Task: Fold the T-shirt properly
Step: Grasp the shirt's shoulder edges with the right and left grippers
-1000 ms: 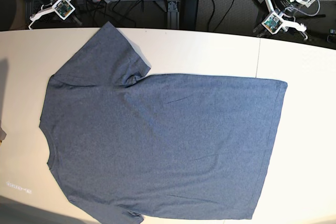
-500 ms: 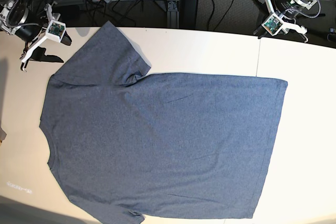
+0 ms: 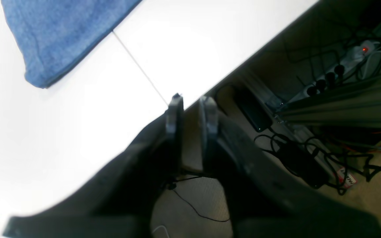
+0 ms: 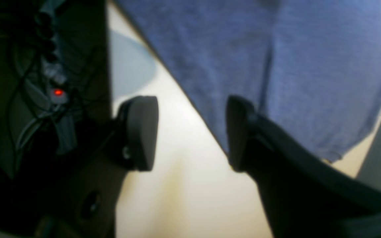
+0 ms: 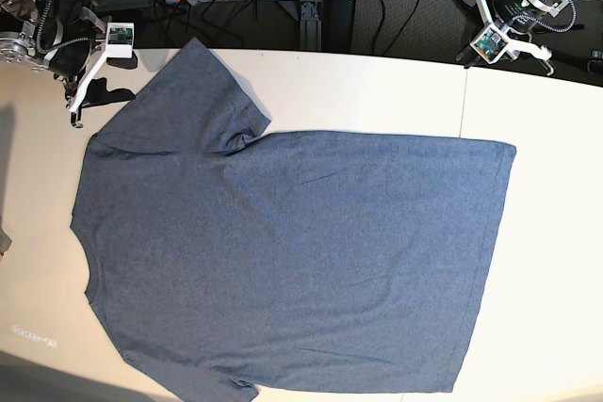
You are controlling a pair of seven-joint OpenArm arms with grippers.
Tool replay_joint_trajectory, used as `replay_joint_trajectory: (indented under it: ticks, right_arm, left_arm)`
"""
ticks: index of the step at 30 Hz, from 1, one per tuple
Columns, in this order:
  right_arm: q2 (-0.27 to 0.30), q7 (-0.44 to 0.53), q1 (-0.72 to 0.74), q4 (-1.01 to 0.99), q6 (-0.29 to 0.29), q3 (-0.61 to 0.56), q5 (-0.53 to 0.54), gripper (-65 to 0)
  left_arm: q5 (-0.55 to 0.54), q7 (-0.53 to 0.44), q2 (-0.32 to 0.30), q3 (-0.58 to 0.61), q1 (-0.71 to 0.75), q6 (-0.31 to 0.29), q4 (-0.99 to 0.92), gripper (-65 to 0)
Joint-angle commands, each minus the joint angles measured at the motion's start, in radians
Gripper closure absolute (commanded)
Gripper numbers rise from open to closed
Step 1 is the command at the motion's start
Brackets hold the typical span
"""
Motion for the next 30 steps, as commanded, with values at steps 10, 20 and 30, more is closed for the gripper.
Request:
replay_joint_trajectory:
  ticks: [10, 20, 30]
  right_arm:
    - [0.018, 0.007, 0.174, -0.06, 0.064, -0.233, -0.05, -33.4]
    - [-0.054, 0.007, 0.321, -0.152, 0.064, -0.429, -0.049, -33.4]
    - [-0.135, 0.007, 0.389, -0.225, 0.065, -0.5, -0.042, -33.4]
  left_arm:
    - [0.008, -0.008, -0.009, -0.006, 0.011, 0.0, 0.016, -12.4]
    - [0.024, -0.006, -0.089, -0.006, 0.011, 0.0, 0.016, -12.4]
    - [0.194, -0.054, -0.226, -0.006, 0.011, 0.034, 0.016, -27.6]
